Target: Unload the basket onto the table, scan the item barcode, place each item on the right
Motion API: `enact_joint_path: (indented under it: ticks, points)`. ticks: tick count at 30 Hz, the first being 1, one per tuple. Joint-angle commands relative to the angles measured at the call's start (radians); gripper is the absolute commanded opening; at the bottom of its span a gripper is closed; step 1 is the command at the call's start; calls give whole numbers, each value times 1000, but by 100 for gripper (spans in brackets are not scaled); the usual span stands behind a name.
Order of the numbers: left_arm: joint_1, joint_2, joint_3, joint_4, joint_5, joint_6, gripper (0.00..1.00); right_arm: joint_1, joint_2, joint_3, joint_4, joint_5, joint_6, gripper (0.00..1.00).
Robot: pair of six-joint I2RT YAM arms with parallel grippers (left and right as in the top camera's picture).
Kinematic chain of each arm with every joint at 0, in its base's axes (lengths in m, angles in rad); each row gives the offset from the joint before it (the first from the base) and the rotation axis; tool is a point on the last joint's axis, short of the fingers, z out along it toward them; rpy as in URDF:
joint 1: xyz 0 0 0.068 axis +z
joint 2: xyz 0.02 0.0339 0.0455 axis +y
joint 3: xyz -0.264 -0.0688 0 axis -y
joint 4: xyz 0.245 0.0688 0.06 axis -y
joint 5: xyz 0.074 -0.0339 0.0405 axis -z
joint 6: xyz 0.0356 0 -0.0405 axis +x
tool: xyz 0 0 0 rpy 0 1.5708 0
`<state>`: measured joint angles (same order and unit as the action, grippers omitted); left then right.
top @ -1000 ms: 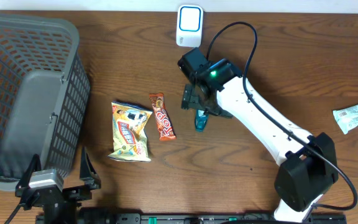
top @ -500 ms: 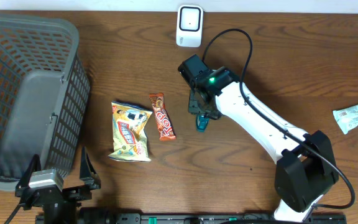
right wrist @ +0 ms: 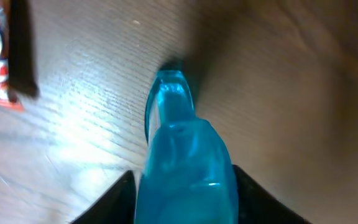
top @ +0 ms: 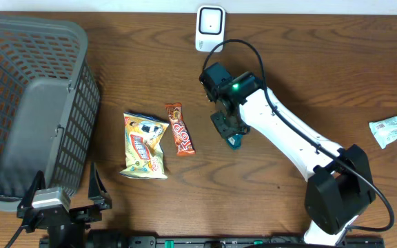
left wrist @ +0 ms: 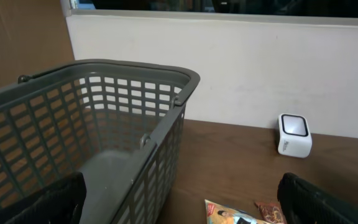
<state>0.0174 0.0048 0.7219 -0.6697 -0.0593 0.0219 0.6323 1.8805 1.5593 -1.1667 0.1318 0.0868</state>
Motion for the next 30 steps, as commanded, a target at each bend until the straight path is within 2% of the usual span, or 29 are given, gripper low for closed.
enact_joint_path:
  ticks: [1, 4, 11, 15, 19, 21, 22, 24, 30]
  points:
    - [-4, -2, 2, 5, -13, -9, 98, 0, 5, 32, -3, 11, -169, 49]
    - [-4, -2, 2, 5, -13, -9, 98, -2, 5, 32, -2, 11, -175, 60]
    - [-4, -2, 2, 5, -13, -9, 98, 11, 5, 55, -18, -37, -173, 63]
    - [-4, -2, 2, 5, -13, -9, 98, 13, -1, 156, -98, -125, -166, 71]
    - [-4, -2, 2, 5, -13, -9, 98, 13, -8, 281, -188, -131, -91, 79]
    - [-4, -2, 2, 5, -13, -9, 98, 13, -11, 338, -222, -130, -44, 92]
    - [-4, -2, 2, 5, -13, -9, 98, 10, -14, 365, -230, -130, -16, 94]
    - [-4, -2, 2, 5, -13, -9, 98, 3, -18, 391, -220, -130, 36, 96]
    - [-4, -2, 2, 6, -13, -9, 98, -2, -10, 346, -142, -42, 40, 99]
